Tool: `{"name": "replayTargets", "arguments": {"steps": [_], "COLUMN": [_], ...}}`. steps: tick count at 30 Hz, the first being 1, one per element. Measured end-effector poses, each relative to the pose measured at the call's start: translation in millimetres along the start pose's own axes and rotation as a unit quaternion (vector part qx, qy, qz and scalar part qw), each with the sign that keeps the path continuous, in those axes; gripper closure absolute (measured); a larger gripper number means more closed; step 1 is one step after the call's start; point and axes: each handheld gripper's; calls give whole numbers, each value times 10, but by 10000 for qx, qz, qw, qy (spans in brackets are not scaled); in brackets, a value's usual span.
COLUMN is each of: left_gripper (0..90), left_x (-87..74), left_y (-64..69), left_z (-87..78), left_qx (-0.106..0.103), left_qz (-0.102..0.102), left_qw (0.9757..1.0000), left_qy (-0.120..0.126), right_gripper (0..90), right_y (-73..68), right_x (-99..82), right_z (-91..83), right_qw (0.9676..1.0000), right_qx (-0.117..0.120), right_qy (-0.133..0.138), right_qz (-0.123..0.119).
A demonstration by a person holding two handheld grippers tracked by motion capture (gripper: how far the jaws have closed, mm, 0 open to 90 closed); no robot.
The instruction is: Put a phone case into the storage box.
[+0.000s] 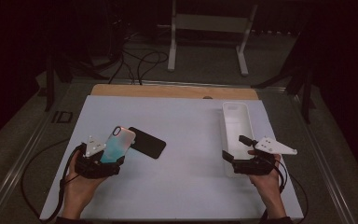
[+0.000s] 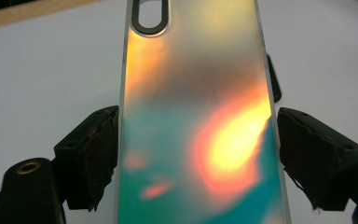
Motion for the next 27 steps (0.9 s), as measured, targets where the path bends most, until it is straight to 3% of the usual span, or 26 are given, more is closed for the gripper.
{"name": "replayTargets", "arguments": {"steps": [8,27], "left_gripper": [169,169], "left_x": [88,302], "left_y": [63,247], "left_z": [27,69], "left_qx": [-107,-286], "left_qz": [141,515], "left_qw": [9998,9965], "left_qy": [136,589], "right_gripper": [88,88], "right_y": [37,-35], "right_x": [64,202], "right_z": [40,167], "right_qw": [9997,9990], "right_qx": [219,436], "right_qy": [-44,-81], "right_qz": [138,61]}}
Point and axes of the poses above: each handheld gripper's, and its own axes: z roughly forward along the jaws, x roughly out of its top, y roughly to its right, and after that the axes turned 1 degree about -z, right-handed
